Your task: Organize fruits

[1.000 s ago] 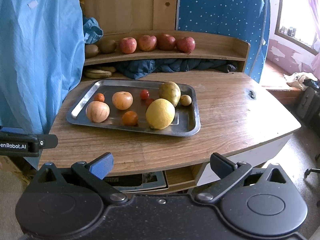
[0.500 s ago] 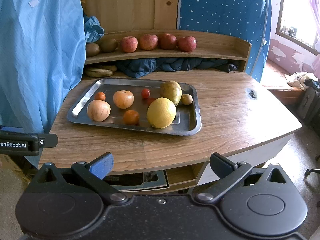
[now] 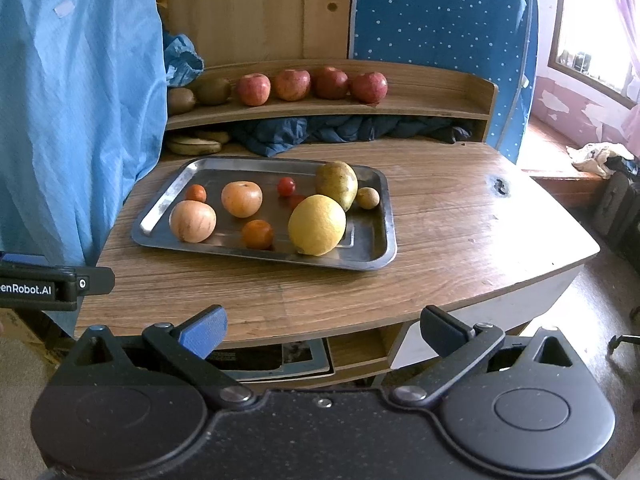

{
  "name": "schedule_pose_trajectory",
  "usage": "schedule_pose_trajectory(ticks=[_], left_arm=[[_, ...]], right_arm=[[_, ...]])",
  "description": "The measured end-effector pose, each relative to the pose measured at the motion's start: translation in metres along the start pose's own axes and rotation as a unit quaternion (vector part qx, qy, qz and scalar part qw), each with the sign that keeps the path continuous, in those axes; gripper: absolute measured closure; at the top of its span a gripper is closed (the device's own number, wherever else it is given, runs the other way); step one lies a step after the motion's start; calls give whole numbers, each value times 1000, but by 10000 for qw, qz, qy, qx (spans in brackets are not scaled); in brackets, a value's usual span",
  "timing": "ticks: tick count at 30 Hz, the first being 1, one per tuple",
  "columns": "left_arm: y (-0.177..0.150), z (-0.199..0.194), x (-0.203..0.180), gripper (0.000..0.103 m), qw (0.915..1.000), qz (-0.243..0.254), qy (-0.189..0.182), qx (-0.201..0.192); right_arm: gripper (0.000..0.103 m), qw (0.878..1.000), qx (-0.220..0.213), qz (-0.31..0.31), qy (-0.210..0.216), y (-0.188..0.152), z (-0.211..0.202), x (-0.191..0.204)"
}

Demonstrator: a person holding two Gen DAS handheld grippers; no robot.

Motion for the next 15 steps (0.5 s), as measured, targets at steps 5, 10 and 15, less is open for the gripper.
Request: schedule_pose_trajectory(ticks=[5,10,15], left_arm=[[0,0,-2,1,10000,0,7,6],[1,1,-1,1,10000,-5,9,9],[-1,1,-2,1,10000,-39,43,8]], right_arm=[[1,10000,7,0,-1,0,0,-1],[1,10000,12,-3,9,0,0,-2],[1,10000,24,-3,14,0,1,-1]])
Point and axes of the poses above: each gripper's, at about its wrist camera, not at the fingertips, and z roughly the way its jaws point, x to its left, y to its top, the point moved 3 cm from there along z, roughly the way its jaws point, and after that the axes turned 12 degrees about -x, right-handed, at the moved point
